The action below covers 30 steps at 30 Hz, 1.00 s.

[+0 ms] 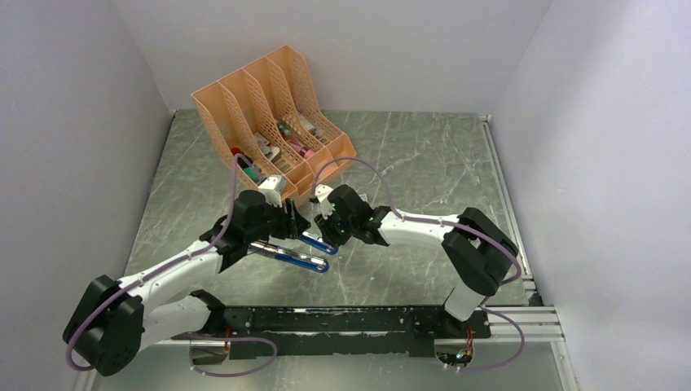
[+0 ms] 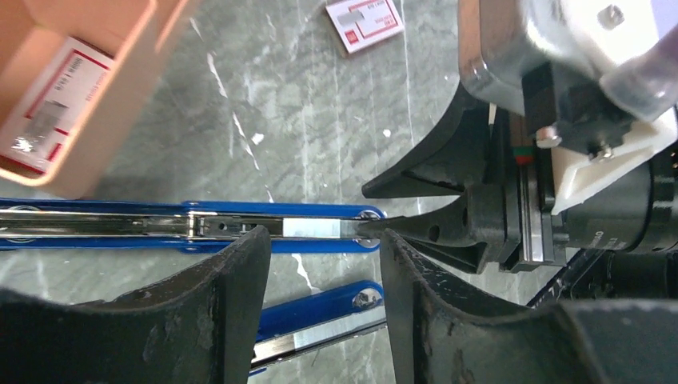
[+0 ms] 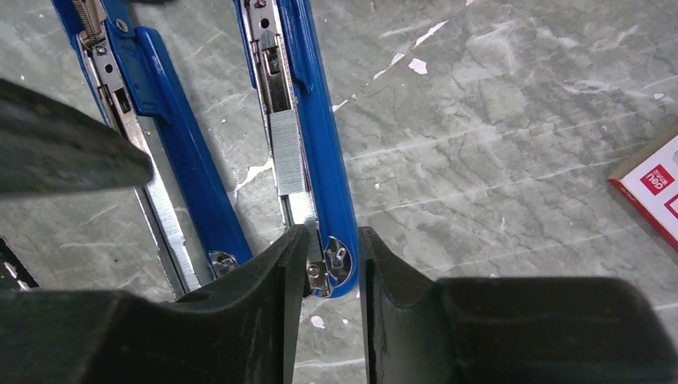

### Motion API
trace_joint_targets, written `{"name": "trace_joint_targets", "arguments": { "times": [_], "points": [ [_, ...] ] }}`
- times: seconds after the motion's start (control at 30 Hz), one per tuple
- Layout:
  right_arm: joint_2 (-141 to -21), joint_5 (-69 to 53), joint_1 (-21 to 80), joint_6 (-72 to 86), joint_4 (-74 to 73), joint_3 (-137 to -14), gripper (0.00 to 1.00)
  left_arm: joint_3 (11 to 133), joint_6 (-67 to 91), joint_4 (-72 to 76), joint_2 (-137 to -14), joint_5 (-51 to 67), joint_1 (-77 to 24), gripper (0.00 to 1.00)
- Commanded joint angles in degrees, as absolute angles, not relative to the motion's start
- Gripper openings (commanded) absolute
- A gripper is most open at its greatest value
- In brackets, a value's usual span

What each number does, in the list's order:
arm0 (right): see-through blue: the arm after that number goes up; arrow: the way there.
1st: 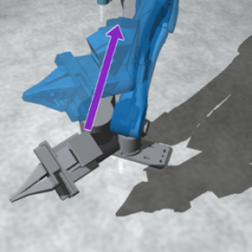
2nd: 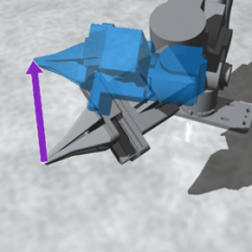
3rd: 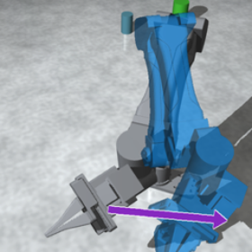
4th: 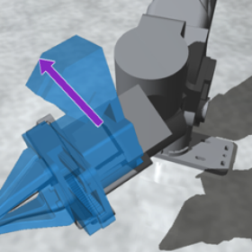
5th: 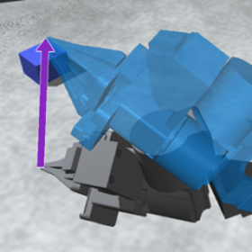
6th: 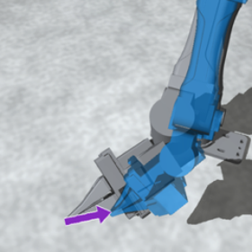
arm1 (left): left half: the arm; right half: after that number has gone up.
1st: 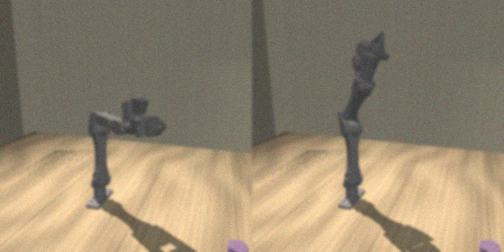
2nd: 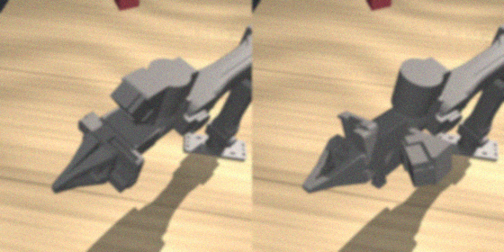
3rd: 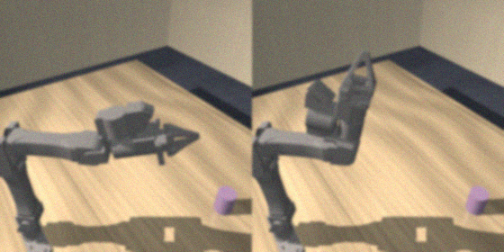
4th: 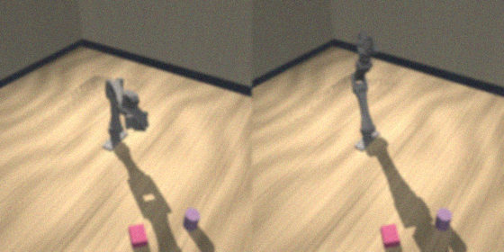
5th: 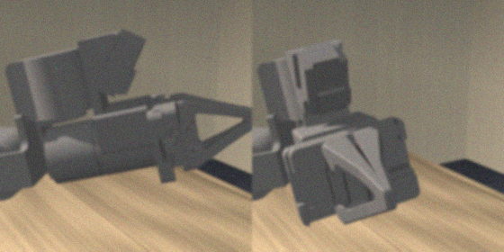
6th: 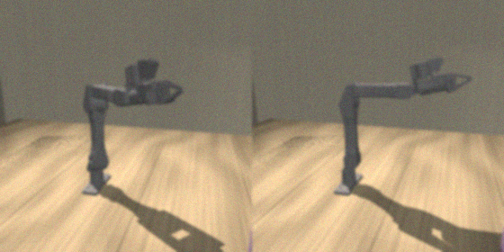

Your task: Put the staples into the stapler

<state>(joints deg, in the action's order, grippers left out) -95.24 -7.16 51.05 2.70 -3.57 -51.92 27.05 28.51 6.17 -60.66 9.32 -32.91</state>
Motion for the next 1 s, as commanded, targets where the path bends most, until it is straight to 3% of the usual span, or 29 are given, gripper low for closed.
{"name": "trace_joint_targets", "arguments": {
  "times": [0.0, 0.1, 0.33, 0.5, 0.67, 0.97],
  "points": [
    [-94.75, -8.10, 51.03, 3.55, -4.40, -50.41, 0.31, 26.20, 28.13, 10.35, -62.10, 9.67, -35.29, 0.54],
    [-94.82, -8.53, 51.03, 3.69, -4.34, -50.19, 0.21, 25.73, 28.04, 11.30, -63.01, 9.46, -36.22, 0.44],
    [-94.97, -8.41, 50.99, 3.34, -5.12, -49.98, 0.14, 25.27, 28.39, 14.58, -65.74, 9.91, -37.78, 0.24],
    [-94.88, -8.41, 51.00, 3.60, -4.82, -49.59, 0.12, 24.52, 27.91, 15.57, -66.51, 9.85, -39.10, 0.27],
    [-95.36, -8.08, 50.98, 3.69, -3.69, -49.78, 0.13, 23.87, 27.91, 14.23, -65.96, 7.23, -39.72, 0.40],
    [-97.06, -9.12, 50.98, 3.77, -1.62, -50.94, 0.14, 23.04, 29.45, 10.17, -64.29, 0.88, -39.64, 0.51]
  ]
}}
